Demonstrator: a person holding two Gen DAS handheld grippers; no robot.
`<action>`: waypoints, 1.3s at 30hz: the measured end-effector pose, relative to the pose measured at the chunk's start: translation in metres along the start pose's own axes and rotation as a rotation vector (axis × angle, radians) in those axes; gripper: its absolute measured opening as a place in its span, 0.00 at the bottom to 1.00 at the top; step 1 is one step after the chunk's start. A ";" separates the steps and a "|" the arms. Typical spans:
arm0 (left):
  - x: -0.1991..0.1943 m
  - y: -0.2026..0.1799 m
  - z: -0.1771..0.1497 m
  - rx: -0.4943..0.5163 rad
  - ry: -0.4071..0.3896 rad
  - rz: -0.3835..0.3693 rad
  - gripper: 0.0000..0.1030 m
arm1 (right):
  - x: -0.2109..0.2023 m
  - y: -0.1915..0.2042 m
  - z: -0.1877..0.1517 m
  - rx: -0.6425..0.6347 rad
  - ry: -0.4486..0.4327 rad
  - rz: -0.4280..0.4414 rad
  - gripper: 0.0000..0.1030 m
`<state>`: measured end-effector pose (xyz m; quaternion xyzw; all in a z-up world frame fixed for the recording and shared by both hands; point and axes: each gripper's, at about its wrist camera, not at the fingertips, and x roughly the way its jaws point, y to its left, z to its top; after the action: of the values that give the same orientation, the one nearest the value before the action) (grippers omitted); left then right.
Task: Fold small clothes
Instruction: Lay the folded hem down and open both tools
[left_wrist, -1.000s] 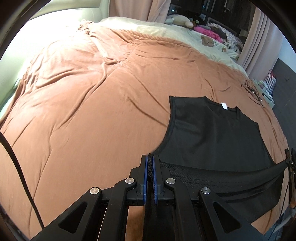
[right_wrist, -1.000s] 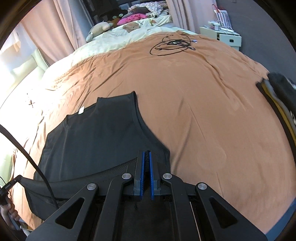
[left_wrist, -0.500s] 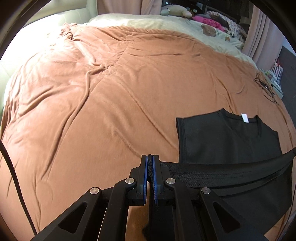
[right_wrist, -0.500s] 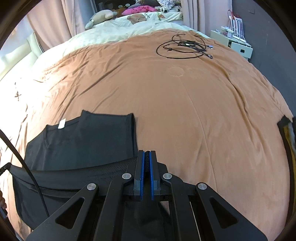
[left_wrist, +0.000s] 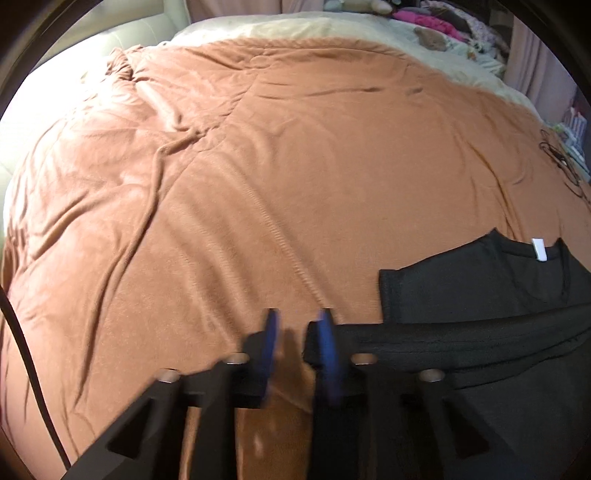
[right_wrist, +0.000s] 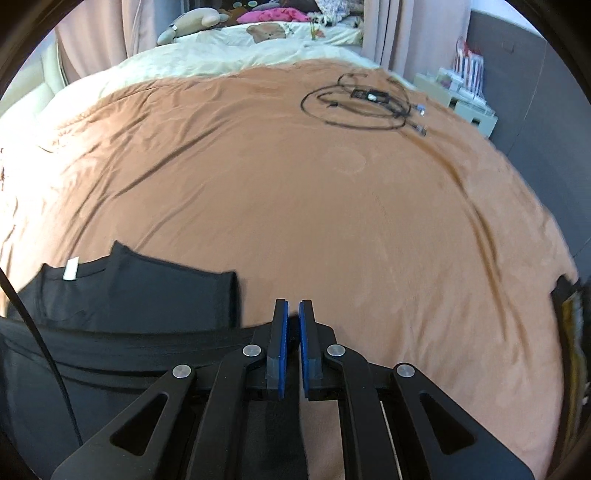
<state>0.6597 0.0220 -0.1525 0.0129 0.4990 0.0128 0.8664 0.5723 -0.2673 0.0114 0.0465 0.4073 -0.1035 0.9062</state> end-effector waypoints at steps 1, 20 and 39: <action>-0.005 0.002 -0.002 -0.004 -0.017 -0.017 0.58 | -0.002 0.002 0.000 -0.005 -0.010 -0.010 0.04; -0.005 -0.024 -0.036 0.253 0.025 0.004 0.80 | 0.004 0.040 -0.052 -0.306 0.130 0.036 0.71; 0.039 -0.015 0.016 0.154 -0.025 -0.097 0.45 | 0.083 0.026 0.005 -0.156 0.105 -0.004 0.71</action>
<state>0.6929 0.0081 -0.1785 0.0554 0.4875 -0.0679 0.8687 0.6353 -0.2553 -0.0478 -0.0197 0.4612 -0.0709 0.8842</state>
